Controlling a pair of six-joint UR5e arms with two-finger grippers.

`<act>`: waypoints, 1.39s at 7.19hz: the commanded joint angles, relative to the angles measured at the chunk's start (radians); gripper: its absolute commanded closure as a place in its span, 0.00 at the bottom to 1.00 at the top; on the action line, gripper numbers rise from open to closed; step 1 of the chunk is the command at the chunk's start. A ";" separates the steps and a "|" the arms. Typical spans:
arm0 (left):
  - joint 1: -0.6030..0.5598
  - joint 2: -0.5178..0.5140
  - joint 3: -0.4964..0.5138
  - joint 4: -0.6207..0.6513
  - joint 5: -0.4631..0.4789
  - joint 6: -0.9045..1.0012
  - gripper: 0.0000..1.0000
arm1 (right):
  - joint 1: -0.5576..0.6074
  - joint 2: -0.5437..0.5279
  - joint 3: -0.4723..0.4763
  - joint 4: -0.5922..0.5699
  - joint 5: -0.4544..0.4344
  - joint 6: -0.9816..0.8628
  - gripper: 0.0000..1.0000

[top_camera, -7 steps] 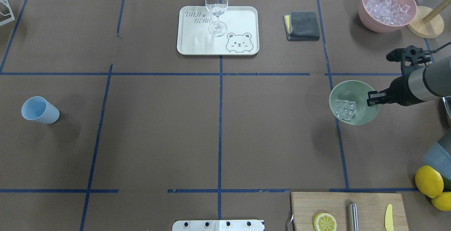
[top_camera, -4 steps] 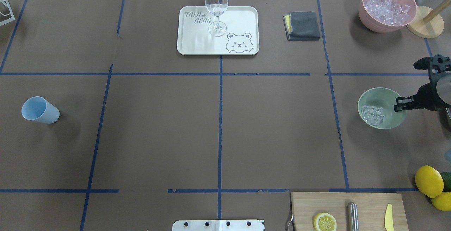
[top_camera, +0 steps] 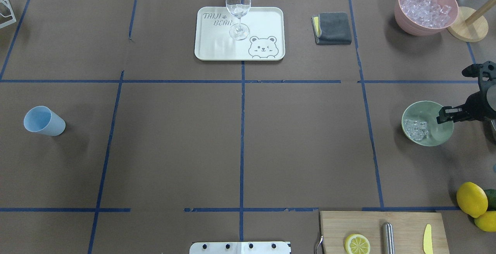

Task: Pour ice into bowl

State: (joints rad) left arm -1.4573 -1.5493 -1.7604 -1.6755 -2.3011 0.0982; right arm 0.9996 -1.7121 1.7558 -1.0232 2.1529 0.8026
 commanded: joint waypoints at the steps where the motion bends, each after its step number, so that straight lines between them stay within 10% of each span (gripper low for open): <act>1: 0.000 -0.003 -0.001 -0.001 0.008 0.000 0.00 | 0.092 0.003 0.007 -0.015 0.068 -0.011 0.00; 7: 0.000 -0.006 0.015 0.010 0.003 -0.009 0.00 | 0.483 0.118 0.062 -0.640 0.122 -0.832 0.00; 10: -0.043 -0.002 0.045 0.013 0.002 -0.009 0.00 | 0.576 0.053 0.050 -0.666 0.229 -0.867 0.00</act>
State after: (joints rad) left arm -1.4726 -1.5521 -1.7362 -1.6652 -2.2982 0.0891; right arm 1.5504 -1.6273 1.8078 -1.6851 2.3629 -0.0590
